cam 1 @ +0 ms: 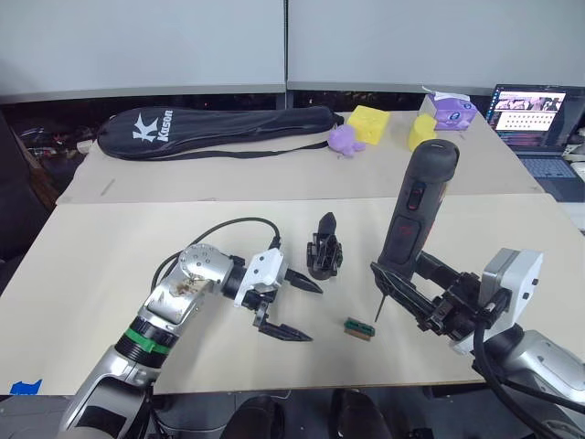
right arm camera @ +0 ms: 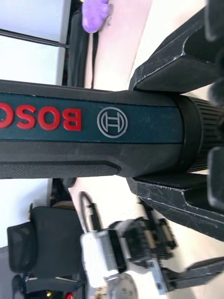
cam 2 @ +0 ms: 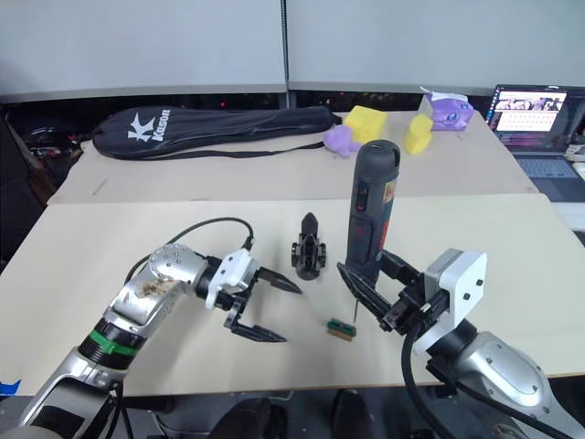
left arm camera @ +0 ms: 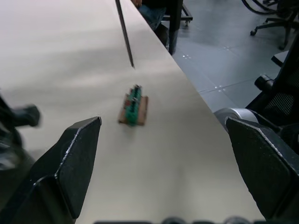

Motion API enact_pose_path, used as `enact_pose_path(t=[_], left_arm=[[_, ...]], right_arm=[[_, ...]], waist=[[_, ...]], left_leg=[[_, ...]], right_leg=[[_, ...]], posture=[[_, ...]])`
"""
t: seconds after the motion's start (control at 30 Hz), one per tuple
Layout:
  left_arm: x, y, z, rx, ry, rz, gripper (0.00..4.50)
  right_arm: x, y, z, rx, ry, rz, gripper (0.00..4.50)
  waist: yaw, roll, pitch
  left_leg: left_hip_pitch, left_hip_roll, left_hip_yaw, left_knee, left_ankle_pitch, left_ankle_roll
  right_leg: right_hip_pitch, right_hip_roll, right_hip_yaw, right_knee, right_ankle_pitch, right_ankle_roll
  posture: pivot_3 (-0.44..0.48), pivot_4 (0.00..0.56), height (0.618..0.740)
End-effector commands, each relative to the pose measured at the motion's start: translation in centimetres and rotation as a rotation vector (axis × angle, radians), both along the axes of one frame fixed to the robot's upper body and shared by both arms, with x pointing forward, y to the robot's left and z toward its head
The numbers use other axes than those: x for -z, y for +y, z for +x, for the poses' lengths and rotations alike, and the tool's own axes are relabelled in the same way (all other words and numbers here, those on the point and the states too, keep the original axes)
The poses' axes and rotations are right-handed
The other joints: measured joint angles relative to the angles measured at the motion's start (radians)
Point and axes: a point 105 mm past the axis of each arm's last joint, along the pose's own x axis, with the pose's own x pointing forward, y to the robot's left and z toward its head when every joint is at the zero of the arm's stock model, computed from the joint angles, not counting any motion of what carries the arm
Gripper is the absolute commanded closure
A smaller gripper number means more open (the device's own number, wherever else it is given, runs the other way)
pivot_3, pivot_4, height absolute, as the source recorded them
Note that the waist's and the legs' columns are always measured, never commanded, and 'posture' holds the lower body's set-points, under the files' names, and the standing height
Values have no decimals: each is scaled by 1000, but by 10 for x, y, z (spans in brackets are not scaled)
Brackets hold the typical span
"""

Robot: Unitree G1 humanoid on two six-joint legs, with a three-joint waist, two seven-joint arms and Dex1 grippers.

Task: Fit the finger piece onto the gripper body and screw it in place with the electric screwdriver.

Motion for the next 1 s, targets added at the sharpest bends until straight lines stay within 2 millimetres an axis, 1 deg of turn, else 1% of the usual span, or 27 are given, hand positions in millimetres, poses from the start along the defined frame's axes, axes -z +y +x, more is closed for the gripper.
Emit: enact_pose_path(t=[0.03,0.13,0.17,0.33,0.47,0.5,0.7,0.93,1.0], left_arm=[[-5,-5,-6,9,-53,-19,0],[-3,-7,-7,-3,-54,-26,0],[-3,-8,-8,-5,-54,-27,0],[3,-11,-6,-12,-52,-29,0],[0,-16,-7,-12,-60,-39,0],[-1,-16,-7,-12,-61,-39,0],[-4,-22,-9,-22,-58,-52,0],[-1,-22,-14,-30,-39,-46,0],[4,-19,-8,-42,-37,-38,0]], right_arm=[[-18,8,-11,-42,-92,18,2589],[-17,9,-11,-46,-86,19,2589],[-17,10,-11,-46,-84,19,2589],[-12,9,-12,-36,-73,16,2589],[-1,1,-11,-8,-66,13,2589],[1,-1,-11,-6,-64,13,2589],[14,-10,-12,0,-72,8,2589],[18,-10,-12,-9,-103,8,2589],[15,-8,-13,-16,-113,12,2589]], waist=[[3,0,0],[3,0,0],[3,0,0],[3,0,0],[3,0,0],[2,0,0],[2,0,0],[1,0,0],[2,0,0]], left_leg=[[0,0,0,0,0,0],[1,0,0,0,-1,2],[1,0,-1,0,-3,6],[2,0,-1,0,-2,3],[2,0,-1,0,-1,2],[3,0,-1,0,-3,6],[9,0,-2,0,-5,8],[9,0,-2,-1,-4,6],[10,0,-2,-1,-4,5]], right_leg=[[1,0,0,0,0,0],[2,0,0,-1,0,0],[3,0,0,-1,0,0],[3,0,0,-1,0,0],[4,0,-1,-2,-1,1],[5,0,-1,-1,-1,1],[11,0,-1,-2,-2,2],[10,0,-1,-2,-3,2],[10,0,-1,-2,-3,2]], posture=[[0,150,723],[0,150,723],[0,150,723],[0,150,723],[0,150,723],[0,150,723],[0,150,723],[0,150,723],[0,150,723]])
